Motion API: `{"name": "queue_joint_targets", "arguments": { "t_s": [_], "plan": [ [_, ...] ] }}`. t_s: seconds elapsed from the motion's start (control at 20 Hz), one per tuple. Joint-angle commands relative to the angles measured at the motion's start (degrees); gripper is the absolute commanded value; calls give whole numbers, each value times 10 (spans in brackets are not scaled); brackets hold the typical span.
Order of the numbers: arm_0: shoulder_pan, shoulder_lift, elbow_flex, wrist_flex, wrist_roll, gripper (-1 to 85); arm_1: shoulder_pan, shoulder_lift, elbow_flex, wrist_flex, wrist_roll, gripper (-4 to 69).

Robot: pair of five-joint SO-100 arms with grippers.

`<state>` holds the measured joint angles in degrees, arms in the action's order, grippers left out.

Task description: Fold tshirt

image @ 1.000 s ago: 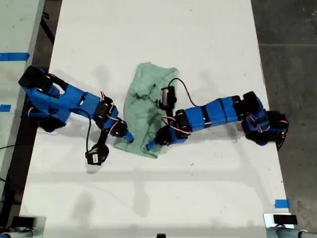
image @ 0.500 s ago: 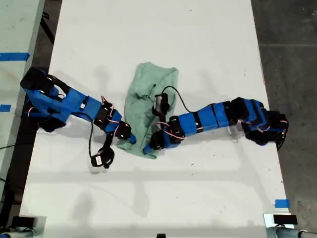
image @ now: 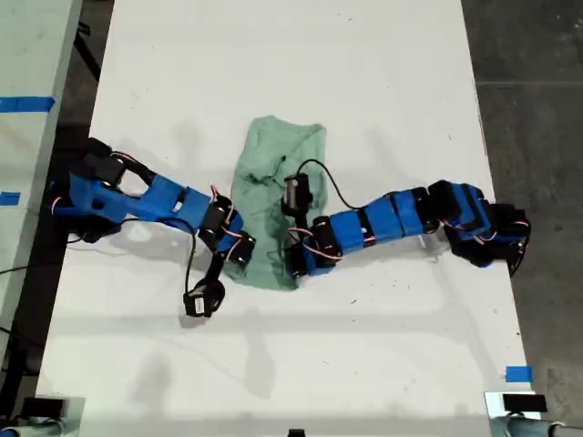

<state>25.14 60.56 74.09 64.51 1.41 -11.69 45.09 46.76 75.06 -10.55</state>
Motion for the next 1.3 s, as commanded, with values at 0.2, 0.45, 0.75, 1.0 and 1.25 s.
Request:
{"name": "queue_joint_targets", "arguments": {
  "t_s": [0.2,0.45,0.75,1.0,1.25],
  "plan": [
    [91,-93,-344,37,84,0,-152,127,-20,31,-25,-21],
    [114,-86,-342,12,82,0,-186,136,-36,1,-25,-21],
    [-52,31,-331,212,231,0,-14,258,23,160,-131,-21],
    [-253,79,-325,259,390,0,154,342,71,180,-292,-21],
    [-386,20,-317,238,493,0,280,352,128,155,-418,-21]
  ]
}}
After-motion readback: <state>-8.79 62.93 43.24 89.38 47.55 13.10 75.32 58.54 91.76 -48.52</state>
